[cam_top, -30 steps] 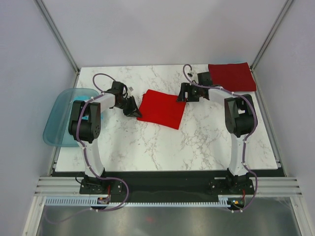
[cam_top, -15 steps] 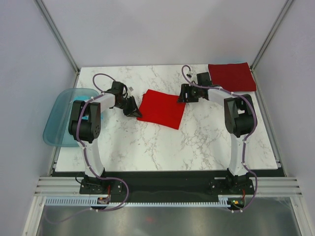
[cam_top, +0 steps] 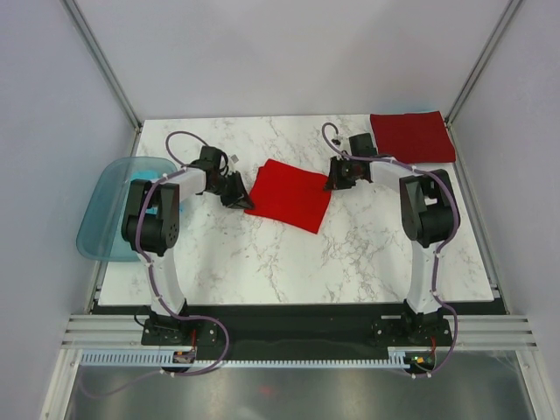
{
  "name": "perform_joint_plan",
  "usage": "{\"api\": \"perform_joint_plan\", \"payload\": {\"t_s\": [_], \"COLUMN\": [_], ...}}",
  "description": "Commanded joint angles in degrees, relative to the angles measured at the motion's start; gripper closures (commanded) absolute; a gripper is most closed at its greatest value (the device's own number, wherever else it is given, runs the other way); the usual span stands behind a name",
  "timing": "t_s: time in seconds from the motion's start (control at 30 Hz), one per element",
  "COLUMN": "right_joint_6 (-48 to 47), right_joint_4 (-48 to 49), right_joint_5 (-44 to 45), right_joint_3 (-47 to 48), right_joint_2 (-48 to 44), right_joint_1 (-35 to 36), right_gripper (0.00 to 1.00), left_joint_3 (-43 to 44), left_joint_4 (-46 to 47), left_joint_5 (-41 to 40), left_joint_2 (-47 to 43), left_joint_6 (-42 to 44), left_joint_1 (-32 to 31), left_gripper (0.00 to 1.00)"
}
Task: Fold and stack the t-shirts
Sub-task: Neatly place the folded tshirt to the corner
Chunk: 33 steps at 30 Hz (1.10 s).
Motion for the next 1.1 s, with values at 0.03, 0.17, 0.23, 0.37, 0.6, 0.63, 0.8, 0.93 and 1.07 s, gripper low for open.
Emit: {"api": "perform_joint_plan", "payload": {"t_s": [0.03, 0.17, 0.23, 0.37, 0.6, 0.63, 0.8, 0.93, 1.07], "right_joint_6": [-3.85, -7.71, -9.9, -12.02, -20.45, -21.42, -28.02, -31.53, -35.49], "right_joint_4": [-3.91, -7.77, -10.85, -13.41, -14.46, -14.72, -15.17, -13.5, -8.85], "right_joint_5": [12.53, 18.52, 21.25, 30.19, 39.77, 41.2, 48.14, 51.14, 49.92], "right_joint_3": [-3.0, -1.78, -0.89, 0.16, 3.32, 4.2, 9.12, 11.15, 11.06], "right_joint_2": [-9.86, -14.89, -16.65, -20.34, -25.1, -25.01, -23.6, -23.86, -24.75], "right_joint_1": [0.35, 0.34, 0.34, 0.34, 0.43, 0.43, 0.35, -0.01, -0.88], "right_gripper": [1.0, 1.0, 1.0, 1.0, 1.0, 1.0, 1.0, 1.0, 1.0], "left_joint_3": [-7.22, -9.42, -8.9, -6.0, -5.47, -5.9, -9.06, -9.78, -9.25], "left_joint_4": [-0.82, -0.2, -0.29, -0.55, -0.82, -0.82, -0.82, -0.73, -0.73], "left_joint_5": [-8.39, -7.16, -4.27, 0.57, 5.14, 5.06, 6.64, 9.0, 9.8], "left_joint_2": [-2.22, -8.97, -11.8, -17.7, -23.24, -23.76, -25.09, -26.05, -26.76], "left_joint_6": [-0.26, -2.46, -2.46, -1.93, 0.43, 0.96, 3.16, 4.04, 4.13], "left_joint_1": [-3.4, -6.21, -6.3, -6.13, -6.13, -6.13, -6.21, -6.21, -6.57], "left_gripper": [0.78, 0.69, 0.63, 0.59, 0.57, 0.57, 0.57, 0.57, 0.57]}}
